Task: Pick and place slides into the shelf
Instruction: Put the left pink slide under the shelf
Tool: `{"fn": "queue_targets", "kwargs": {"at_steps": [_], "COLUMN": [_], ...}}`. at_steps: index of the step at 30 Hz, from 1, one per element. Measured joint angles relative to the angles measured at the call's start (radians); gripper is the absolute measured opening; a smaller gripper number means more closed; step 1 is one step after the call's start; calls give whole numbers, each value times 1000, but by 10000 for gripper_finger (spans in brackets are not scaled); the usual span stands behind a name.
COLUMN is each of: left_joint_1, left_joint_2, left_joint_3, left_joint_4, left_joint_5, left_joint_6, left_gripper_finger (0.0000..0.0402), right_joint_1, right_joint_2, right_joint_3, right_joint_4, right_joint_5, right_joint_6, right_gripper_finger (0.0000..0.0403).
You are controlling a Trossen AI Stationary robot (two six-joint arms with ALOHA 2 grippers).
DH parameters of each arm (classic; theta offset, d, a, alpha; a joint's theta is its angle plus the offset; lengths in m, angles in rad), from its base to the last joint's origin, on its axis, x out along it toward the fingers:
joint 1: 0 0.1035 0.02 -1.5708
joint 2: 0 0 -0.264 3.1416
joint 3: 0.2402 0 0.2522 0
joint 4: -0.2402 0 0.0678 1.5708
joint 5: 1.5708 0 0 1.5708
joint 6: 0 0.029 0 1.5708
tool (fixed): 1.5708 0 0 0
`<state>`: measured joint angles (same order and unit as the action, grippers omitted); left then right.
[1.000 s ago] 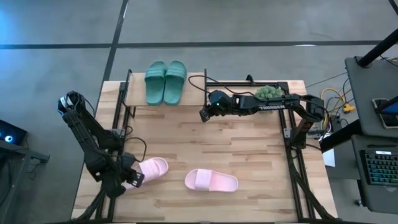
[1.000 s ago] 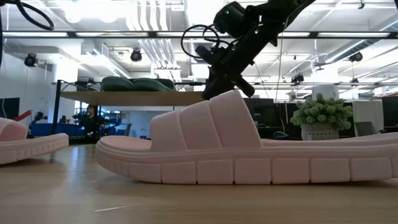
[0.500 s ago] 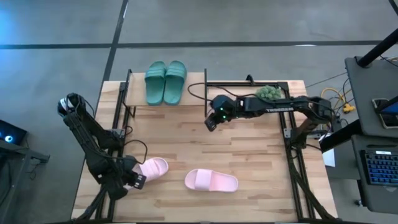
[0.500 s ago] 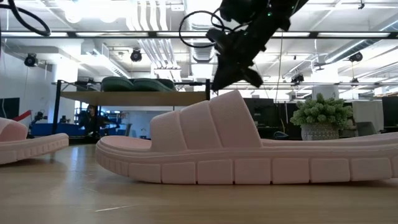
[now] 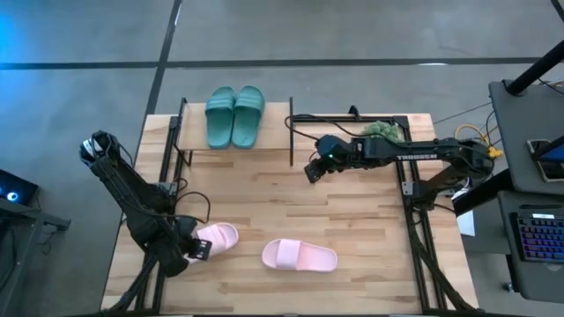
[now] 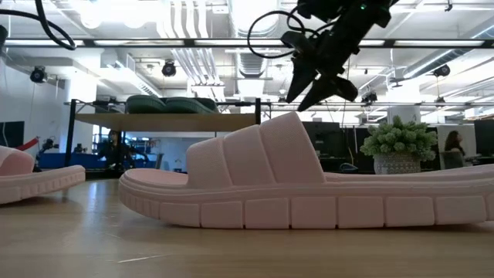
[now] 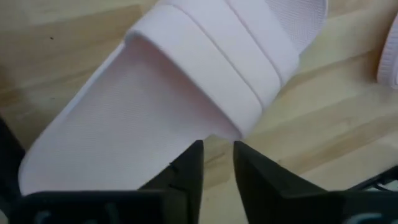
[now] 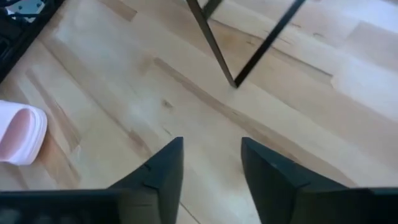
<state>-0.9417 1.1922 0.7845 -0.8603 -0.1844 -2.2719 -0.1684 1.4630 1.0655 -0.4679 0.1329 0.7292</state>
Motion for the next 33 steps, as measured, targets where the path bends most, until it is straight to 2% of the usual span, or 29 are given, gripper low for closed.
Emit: {"fn": "queue_targets", "kwargs": {"at_steps": [6,12,18,24,28,33], "left_joint_1": [0,0,0,7,27,69], "left_joint_2": [0,0,-1,-1,-2,-3], "left_joint_3": [-4,-4,-31,-155,-191,-225], "left_joint_4": [-30,-31,-2,240,307,310], "left_joint_5": [-19,-143,-154,-159,-202,-278], "left_joint_6": [-1,-1,-1,-3,3,10], "left_gripper_finger": [135,169,171,171,169,134], "right_joint_1": [0,0,0,0,0,0], "right_joint_2": [-25,-25,-24,-24,-24,-24], "right_joint_3": [-37,-46,-45,-44,-44,-44], "right_joint_4": [0,2,5,15,14,12], "right_joint_5": [0,0,0,0,0,0], "right_joint_6": [31,40,50,57,57,61], "right_gripper_finger": [200,222,226,228,228,228]}}
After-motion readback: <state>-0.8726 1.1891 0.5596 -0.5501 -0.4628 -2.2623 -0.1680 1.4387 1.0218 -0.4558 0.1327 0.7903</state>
